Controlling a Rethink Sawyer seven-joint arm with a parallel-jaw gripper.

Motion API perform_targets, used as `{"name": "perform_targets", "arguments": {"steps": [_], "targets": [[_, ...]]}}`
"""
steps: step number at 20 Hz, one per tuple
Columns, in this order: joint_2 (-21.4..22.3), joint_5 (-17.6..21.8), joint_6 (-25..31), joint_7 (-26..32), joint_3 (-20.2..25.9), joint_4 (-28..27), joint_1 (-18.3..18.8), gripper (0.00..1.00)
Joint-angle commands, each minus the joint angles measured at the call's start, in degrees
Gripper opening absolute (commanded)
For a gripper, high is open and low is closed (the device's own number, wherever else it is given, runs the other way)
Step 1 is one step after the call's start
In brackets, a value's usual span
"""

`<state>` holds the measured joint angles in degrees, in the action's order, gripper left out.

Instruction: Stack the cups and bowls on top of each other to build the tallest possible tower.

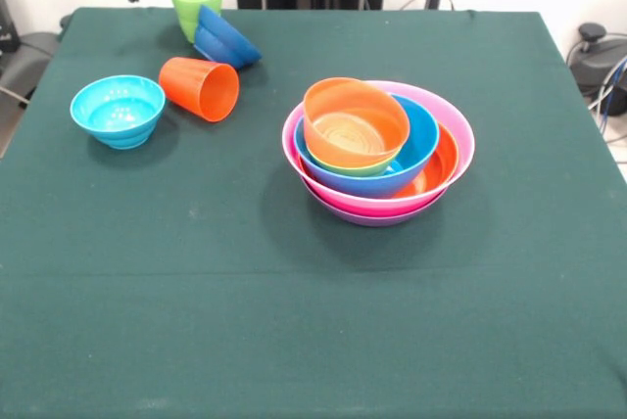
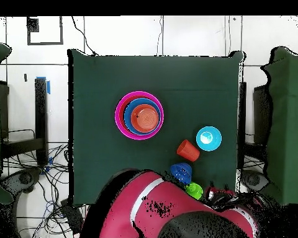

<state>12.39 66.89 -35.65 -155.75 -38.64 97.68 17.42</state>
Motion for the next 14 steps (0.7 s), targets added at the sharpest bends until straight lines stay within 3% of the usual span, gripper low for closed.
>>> {"name": "perform_targets", "arguments": {"steps": [1, 6, 14], "targets": [[-4.1, -5.4, -4.8, 20.9, 7.8, -1.5, -0.5, 1.00], [-4.3, -8.3, -5.7, 23.7, 6.2, -0.8, -1.4, 1.00], [-3.5, -7.2, -5.2, 21.9, 5.8, -0.8, -2.2, 1.00]]}}
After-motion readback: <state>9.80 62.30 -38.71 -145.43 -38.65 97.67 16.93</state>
